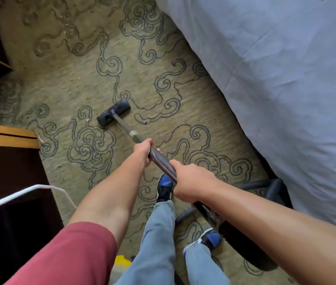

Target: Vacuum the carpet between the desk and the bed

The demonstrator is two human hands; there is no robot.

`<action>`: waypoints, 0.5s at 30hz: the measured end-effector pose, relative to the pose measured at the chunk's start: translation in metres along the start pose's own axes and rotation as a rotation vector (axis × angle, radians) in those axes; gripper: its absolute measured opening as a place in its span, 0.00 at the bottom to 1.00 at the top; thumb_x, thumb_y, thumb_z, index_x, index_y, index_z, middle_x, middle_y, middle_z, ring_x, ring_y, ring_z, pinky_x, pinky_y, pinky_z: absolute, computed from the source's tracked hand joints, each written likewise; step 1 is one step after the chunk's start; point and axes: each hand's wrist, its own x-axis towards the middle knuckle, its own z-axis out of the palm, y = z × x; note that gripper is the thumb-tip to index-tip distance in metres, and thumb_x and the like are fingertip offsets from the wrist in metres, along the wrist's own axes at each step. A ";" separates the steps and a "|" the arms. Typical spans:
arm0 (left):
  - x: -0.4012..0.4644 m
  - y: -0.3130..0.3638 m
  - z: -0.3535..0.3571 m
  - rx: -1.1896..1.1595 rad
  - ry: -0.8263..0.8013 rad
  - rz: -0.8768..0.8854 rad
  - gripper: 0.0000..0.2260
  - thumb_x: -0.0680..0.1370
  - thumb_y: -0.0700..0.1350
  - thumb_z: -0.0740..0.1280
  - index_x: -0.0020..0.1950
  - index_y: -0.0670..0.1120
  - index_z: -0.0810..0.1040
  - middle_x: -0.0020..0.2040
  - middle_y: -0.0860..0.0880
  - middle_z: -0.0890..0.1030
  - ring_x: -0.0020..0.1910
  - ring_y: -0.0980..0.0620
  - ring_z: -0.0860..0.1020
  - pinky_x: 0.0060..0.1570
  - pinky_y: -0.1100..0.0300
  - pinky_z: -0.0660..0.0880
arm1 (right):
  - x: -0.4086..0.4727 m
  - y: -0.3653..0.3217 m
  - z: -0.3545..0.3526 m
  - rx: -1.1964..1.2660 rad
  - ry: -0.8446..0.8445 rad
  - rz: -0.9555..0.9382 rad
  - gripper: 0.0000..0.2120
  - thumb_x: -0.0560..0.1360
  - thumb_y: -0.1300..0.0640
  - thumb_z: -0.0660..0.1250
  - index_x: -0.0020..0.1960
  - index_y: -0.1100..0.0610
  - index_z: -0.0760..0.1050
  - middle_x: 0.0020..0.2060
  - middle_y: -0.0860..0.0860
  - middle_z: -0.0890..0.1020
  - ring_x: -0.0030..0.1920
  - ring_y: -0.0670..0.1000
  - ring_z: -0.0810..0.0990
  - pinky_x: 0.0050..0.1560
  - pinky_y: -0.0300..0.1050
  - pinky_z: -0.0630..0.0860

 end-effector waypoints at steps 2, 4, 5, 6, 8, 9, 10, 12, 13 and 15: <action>0.009 0.007 -0.006 0.007 -0.001 0.010 0.11 0.76 0.38 0.65 0.57 0.39 0.72 0.40 0.40 0.78 0.32 0.45 0.79 0.34 0.53 0.81 | 0.008 -0.009 0.001 0.012 0.010 0.003 0.30 0.72 0.57 0.64 0.72 0.48 0.61 0.51 0.54 0.79 0.49 0.60 0.79 0.45 0.49 0.75; 0.020 0.016 -0.014 0.016 -0.001 0.024 0.13 0.76 0.38 0.65 0.60 0.38 0.72 0.43 0.39 0.79 0.32 0.45 0.79 0.37 0.52 0.81 | 0.019 -0.019 0.002 0.030 0.020 -0.004 0.29 0.72 0.56 0.64 0.71 0.48 0.61 0.50 0.54 0.78 0.47 0.59 0.78 0.44 0.49 0.73; 0.027 0.021 -0.018 0.021 0.005 0.032 0.14 0.76 0.38 0.65 0.62 0.38 0.72 0.45 0.39 0.79 0.32 0.45 0.79 0.37 0.52 0.81 | 0.025 -0.026 0.002 0.049 0.025 -0.012 0.28 0.71 0.56 0.64 0.70 0.48 0.61 0.50 0.54 0.79 0.47 0.59 0.78 0.43 0.49 0.73; 0.033 0.025 -0.023 0.030 0.015 0.040 0.15 0.76 0.38 0.65 0.62 0.38 0.72 0.46 0.39 0.79 0.32 0.45 0.79 0.33 0.54 0.80 | 0.028 -0.032 0.003 0.072 0.030 -0.019 0.27 0.71 0.56 0.64 0.68 0.48 0.62 0.50 0.55 0.80 0.47 0.60 0.79 0.43 0.49 0.74; 0.046 0.041 -0.038 0.039 0.032 0.050 0.15 0.77 0.38 0.65 0.63 0.37 0.72 0.47 0.38 0.79 0.30 0.46 0.79 0.27 0.58 0.76 | 0.041 -0.053 0.004 0.101 0.035 -0.036 0.30 0.71 0.55 0.65 0.70 0.46 0.61 0.53 0.56 0.81 0.50 0.60 0.81 0.46 0.50 0.77; 0.054 0.049 -0.046 0.040 0.038 0.048 0.16 0.77 0.38 0.65 0.64 0.36 0.71 0.47 0.38 0.79 0.30 0.46 0.79 0.26 0.59 0.75 | 0.048 -0.063 0.006 0.104 0.028 -0.036 0.33 0.71 0.54 0.65 0.73 0.44 0.59 0.55 0.57 0.81 0.53 0.60 0.81 0.49 0.50 0.77; 0.065 0.060 -0.052 0.026 0.037 0.048 0.17 0.77 0.38 0.66 0.65 0.36 0.71 0.46 0.38 0.79 0.29 0.45 0.79 0.27 0.58 0.75 | 0.058 -0.075 0.003 0.104 0.018 -0.034 0.36 0.71 0.54 0.66 0.76 0.43 0.56 0.56 0.56 0.81 0.55 0.60 0.81 0.51 0.50 0.77; 0.081 0.083 -0.062 -0.022 0.042 0.058 0.18 0.77 0.38 0.66 0.66 0.36 0.71 0.43 0.38 0.78 0.28 0.45 0.78 0.25 0.59 0.75 | 0.078 -0.095 -0.009 0.115 0.011 -0.022 0.40 0.71 0.54 0.65 0.79 0.41 0.52 0.59 0.56 0.80 0.58 0.60 0.80 0.54 0.49 0.76; 0.091 0.101 -0.068 -0.057 0.044 0.071 0.18 0.76 0.37 0.67 0.66 0.36 0.71 0.41 0.39 0.78 0.28 0.45 0.78 0.25 0.59 0.74 | 0.093 -0.108 -0.019 0.123 0.014 -0.026 0.41 0.71 0.54 0.65 0.79 0.41 0.51 0.60 0.56 0.80 0.59 0.59 0.80 0.56 0.49 0.76; 0.111 0.131 -0.076 -0.105 0.060 0.084 0.19 0.76 0.37 0.68 0.66 0.35 0.73 0.38 0.40 0.78 0.28 0.45 0.77 0.28 0.58 0.75 | 0.118 -0.130 -0.040 0.143 0.008 -0.042 0.40 0.70 0.55 0.64 0.79 0.42 0.53 0.61 0.56 0.79 0.58 0.60 0.80 0.57 0.51 0.78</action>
